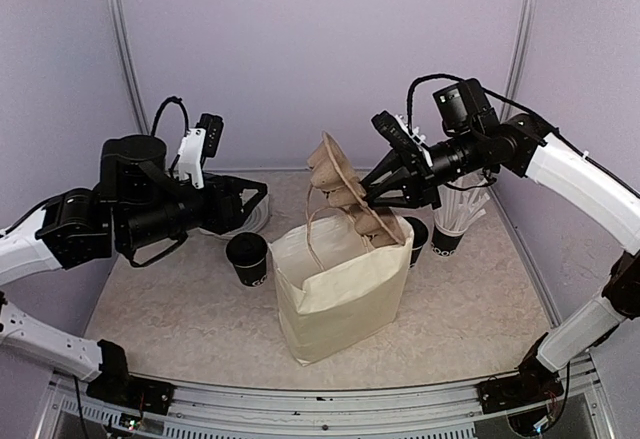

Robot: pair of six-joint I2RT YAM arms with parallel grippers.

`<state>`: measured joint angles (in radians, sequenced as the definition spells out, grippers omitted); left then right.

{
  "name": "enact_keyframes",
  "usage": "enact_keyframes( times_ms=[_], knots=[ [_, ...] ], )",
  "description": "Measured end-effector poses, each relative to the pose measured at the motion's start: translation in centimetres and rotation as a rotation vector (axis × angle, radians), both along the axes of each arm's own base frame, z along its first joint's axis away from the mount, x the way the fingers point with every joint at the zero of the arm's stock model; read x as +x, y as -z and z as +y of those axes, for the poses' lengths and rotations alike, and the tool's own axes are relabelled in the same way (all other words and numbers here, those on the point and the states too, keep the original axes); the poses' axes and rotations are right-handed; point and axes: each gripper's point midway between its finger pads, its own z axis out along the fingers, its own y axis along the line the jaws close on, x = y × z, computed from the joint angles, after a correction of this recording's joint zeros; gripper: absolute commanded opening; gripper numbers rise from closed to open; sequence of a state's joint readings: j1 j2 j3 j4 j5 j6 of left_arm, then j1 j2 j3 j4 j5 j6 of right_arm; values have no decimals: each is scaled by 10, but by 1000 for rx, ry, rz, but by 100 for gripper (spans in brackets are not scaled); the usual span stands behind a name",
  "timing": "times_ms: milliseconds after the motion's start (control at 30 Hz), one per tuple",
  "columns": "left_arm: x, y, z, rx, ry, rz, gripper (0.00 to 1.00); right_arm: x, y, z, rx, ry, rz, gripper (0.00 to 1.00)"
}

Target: Pack the takeout coffee

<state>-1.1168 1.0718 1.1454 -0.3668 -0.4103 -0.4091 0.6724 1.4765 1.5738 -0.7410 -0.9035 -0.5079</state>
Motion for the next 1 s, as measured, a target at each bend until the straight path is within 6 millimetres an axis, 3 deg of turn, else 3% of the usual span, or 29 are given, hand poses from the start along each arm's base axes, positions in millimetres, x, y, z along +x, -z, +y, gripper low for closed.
enact_keyframes(
  times_ms=[167, 400, 533, 600, 767, 900, 1000],
  knots=[
    [12, 16, -22, -20, 74, 52, 52, 0, 18, 0, -33, -12, -26, 14],
    [16, 52, -61, -11, 221, 154, 52, -4, 25, -1, -54, -38, -79, 14],
    [11, 60, -74, -25, 292, 195, 50, -7, 26, -1, -62, -51, -104, 15],
    [9, 59, -78, -39, 313, 199, 43, -10, 27, -1, -67, -63, -117, 15],
    [24, 54, -81, -95, 323, 196, 14, -20, 31, -3, -91, -107, -140, 15],
    [38, 65, -89, -107, 344, 211, 2, -31, 22, -4, -105, -152, -178, 15],
    [42, 80, -99, -92, 375, 237, 0, -36, 13, -1, -106, -172, -218, 15]
  ],
)
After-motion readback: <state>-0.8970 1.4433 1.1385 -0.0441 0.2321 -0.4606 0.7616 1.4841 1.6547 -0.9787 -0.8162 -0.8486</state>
